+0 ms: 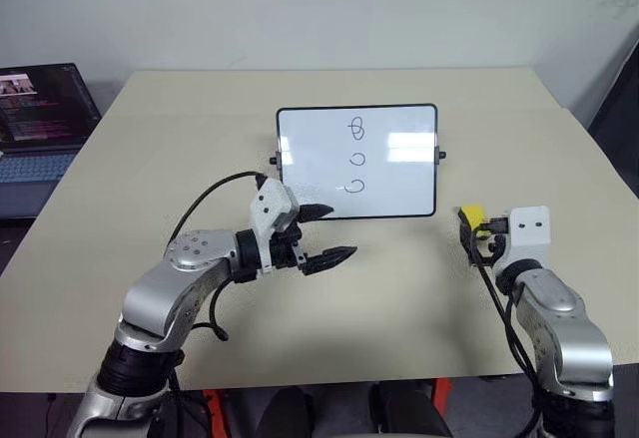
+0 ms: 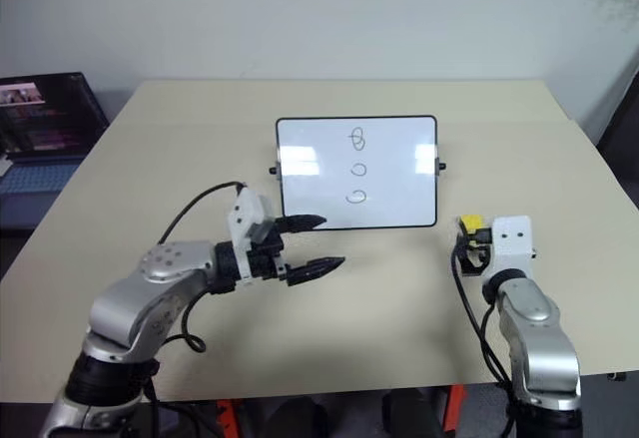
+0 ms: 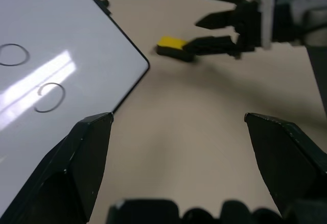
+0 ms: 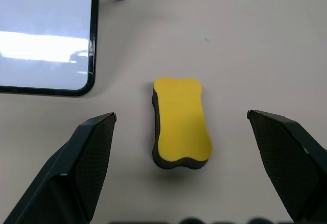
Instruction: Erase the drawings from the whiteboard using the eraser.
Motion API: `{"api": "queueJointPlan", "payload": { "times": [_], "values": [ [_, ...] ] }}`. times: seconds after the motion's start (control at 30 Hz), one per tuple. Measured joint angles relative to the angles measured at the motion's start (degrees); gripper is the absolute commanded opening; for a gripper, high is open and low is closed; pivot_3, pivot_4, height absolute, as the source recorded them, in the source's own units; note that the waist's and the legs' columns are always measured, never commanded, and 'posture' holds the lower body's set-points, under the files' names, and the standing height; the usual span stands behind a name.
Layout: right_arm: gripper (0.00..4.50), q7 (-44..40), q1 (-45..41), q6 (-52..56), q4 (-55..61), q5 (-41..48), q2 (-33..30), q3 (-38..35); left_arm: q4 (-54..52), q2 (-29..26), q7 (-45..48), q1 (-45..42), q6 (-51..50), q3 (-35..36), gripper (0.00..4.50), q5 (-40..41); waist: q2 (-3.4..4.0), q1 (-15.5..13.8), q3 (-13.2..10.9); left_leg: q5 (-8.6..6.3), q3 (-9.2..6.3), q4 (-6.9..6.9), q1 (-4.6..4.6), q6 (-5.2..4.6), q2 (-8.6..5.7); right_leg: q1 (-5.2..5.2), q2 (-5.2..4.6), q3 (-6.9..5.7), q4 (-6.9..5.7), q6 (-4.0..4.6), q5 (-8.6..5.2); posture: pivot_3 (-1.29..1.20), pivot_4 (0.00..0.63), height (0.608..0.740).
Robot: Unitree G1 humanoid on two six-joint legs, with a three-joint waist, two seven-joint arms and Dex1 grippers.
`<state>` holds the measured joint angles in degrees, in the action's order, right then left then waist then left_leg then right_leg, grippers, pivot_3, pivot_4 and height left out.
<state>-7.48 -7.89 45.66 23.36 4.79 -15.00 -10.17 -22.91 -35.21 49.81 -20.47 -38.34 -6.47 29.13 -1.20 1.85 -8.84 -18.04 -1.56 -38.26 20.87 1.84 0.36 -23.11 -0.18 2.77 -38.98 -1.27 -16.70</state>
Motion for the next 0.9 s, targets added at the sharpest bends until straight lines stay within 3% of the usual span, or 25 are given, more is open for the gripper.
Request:
{"api": "queueJointPlan", "payload": {
  "times": [0.37,0.9],
  "values": [
    [4.48,-0.6,-9.1,1.1,-11.0,1.5,-2.2,-1.4,-4.3,-1.6,2.2,-0.6,-2.7,-0.6,4.50,2.6,0.01,0.0,0.0,0.00,0.01,-0.01,0.03,-0.01,0.02,-0.03,0.00,0.04,0.00,0.01,0.00,0.00,0.150,0.740],
    [4.48,0.3,-10.6,1.3,-14.5,3.0,-1.2,-1.9,-3.1,-1.5,2.0,-0.1,3.0,-1.0,4.50,-2.3,0.01,0.0,0.0,0.00,0.03,0.00,0.05,-0.01,0.03,-0.05,0.00,0.06,0.00,0.00,0.00,0.00,0.150,0.740]
  ]
}}
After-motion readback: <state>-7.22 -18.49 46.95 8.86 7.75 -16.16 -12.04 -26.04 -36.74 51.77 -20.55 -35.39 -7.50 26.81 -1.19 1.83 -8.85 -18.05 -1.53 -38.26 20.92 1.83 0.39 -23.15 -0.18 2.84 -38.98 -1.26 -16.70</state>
